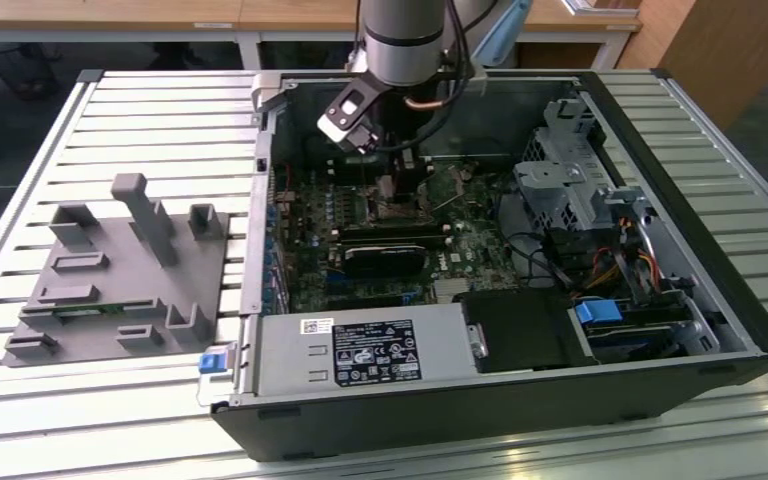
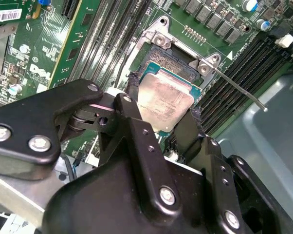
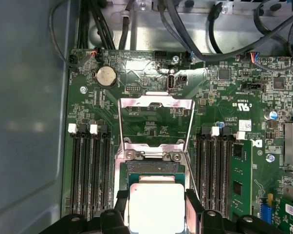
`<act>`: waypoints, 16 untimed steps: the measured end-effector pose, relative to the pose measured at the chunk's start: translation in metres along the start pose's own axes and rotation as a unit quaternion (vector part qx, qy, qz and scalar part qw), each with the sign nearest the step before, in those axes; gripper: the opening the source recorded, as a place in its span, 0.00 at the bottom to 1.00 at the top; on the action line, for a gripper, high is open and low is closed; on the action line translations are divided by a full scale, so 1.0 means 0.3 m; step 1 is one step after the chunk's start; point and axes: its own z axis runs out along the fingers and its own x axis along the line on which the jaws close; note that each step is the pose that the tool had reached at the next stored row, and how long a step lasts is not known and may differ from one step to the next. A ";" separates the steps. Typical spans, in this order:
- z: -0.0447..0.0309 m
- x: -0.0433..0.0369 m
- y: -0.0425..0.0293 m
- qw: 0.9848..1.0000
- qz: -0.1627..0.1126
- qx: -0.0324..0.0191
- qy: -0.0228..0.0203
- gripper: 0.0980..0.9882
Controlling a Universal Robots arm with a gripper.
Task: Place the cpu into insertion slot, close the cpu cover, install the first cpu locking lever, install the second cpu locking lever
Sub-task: 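Place the cpu into insertion slot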
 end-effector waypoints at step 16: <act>0.036 0.000 -0.003 1.000 0.004 0.000 -0.001 0.50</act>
